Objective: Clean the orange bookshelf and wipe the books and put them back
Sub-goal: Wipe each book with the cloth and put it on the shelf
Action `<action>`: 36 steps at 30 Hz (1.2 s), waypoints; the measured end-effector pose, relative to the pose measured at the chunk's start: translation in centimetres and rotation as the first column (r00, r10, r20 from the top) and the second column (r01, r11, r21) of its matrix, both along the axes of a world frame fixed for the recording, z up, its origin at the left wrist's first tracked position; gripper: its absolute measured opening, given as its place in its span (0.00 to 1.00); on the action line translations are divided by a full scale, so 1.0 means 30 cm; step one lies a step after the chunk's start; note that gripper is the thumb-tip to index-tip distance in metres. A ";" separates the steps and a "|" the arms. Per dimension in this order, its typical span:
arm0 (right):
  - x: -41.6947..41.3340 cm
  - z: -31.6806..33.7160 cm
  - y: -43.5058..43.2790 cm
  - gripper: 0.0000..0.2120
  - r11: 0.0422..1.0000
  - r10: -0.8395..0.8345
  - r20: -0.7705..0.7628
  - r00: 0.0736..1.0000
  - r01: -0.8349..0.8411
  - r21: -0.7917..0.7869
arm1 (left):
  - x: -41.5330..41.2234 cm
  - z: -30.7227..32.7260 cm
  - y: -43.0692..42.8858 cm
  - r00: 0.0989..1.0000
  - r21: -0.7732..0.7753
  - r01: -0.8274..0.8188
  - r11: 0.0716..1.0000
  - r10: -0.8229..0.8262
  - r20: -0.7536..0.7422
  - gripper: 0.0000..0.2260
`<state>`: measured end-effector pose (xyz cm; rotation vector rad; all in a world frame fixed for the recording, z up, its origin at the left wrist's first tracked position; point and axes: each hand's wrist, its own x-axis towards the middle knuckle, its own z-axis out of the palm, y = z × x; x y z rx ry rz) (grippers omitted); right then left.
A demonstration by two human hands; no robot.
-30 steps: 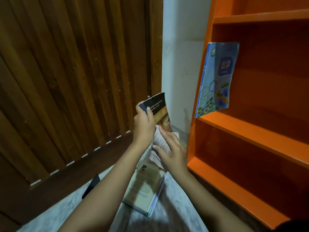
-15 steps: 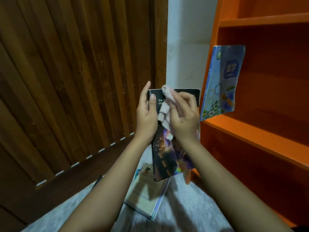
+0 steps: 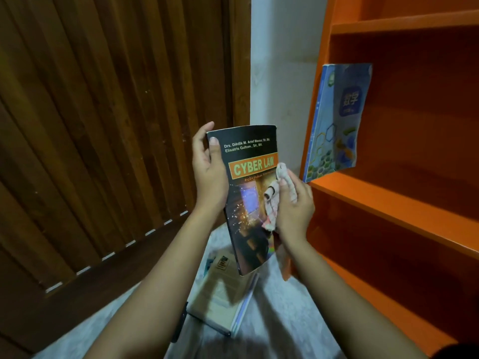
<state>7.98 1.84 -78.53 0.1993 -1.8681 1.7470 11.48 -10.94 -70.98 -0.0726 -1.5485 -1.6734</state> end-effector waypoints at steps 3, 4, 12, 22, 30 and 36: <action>0.010 -0.029 -0.005 0.14 0.997 0.024 0.019 1.000 -0.025 0.076 | -0.027 -0.024 -0.001 0.995 0.031 -0.100 0.995 0.100 -0.012 0.10; 0.043 -0.039 -0.018 0.14 0.992 0.062 -0.044 0.997 -0.056 0.114 | -0.034 -0.028 -0.004 0.992 0.055 -0.125 0.991 0.126 -0.027 0.09; 0.124 -0.197 0.002 0.13 0.906 0.322 -0.142 0.936 -0.261 0.334 | -0.042 -0.038 -0.090 0.960 0.167 -0.265 0.950 0.275 -0.043 0.10; -0.076 0.078 0.178 0.19 0.823 0.568 0.254 0.783 -0.545 -0.161 | -0.009 0.090 0.046 0.992 -0.018 0.099 0.995 -0.100 -0.072 0.09; -0.161 0.237 0.405 0.19 0.791 0.597 0.176 0.783 -0.537 -0.294 | -0.135 0.209 0.218 0.952 -0.143 0.223 0.964 -0.247 -0.178 0.09; -0.281 0.276 0.492 0.11 0.934 0.291 0.131 0.948 -0.252 -0.253 | -0.309 0.220 0.373 0.964 -0.311 0.124 0.942 -0.189 -0.189 0.12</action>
